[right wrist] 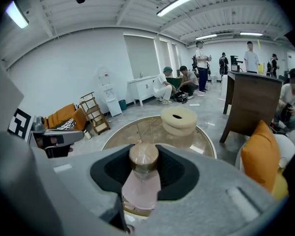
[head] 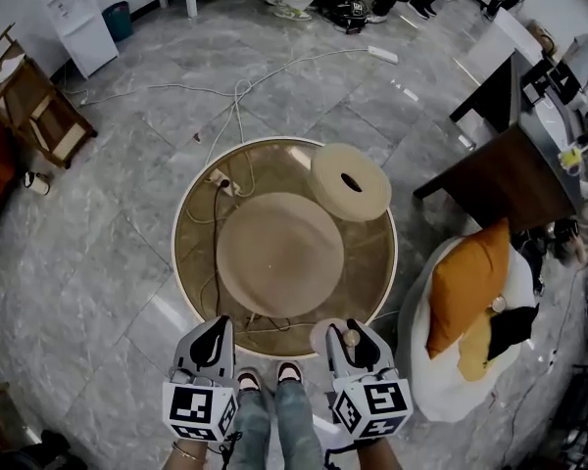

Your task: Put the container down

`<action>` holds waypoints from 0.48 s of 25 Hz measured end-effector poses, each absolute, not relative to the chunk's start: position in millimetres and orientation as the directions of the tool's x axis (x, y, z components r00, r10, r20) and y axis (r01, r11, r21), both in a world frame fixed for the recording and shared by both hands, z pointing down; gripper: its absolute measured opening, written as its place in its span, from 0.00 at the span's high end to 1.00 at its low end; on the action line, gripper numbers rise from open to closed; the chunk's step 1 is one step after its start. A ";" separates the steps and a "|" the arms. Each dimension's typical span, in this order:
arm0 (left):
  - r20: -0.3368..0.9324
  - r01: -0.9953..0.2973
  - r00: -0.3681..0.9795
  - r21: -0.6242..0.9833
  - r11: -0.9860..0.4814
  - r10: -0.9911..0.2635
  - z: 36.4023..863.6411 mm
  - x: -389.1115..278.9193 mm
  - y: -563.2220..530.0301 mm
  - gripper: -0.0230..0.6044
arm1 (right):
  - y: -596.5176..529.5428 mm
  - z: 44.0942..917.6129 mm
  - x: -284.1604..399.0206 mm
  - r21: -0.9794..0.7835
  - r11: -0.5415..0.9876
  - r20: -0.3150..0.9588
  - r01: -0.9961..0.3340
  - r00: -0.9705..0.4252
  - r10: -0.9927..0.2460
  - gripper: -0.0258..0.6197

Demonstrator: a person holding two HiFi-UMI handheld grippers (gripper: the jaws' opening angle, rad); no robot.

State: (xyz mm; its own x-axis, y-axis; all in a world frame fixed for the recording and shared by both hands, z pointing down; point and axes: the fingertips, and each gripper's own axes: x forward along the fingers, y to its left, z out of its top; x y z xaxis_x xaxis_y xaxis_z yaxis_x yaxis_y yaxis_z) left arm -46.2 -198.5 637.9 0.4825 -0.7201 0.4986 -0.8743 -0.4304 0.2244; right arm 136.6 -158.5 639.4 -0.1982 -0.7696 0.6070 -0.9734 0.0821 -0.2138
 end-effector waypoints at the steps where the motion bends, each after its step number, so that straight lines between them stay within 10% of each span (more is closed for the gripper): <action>1: 0.502 -0.873 0.483 0.215 -0.437 -0.717 643.5 -46.8 -198.5 0.97 | -158.8 646.0 136.3 -0.211 0.082 0.607 -0.974 -0.196 -0.770 0.75; 12: 0.543 -0.869 0.480 0.191 -0.456 -0.689 677.0 -47.3 -186.8 0.97 | -143.3 681.5 131.1 -0.213 0.100 0.640 -0.972 -0.216 -0.738 0.75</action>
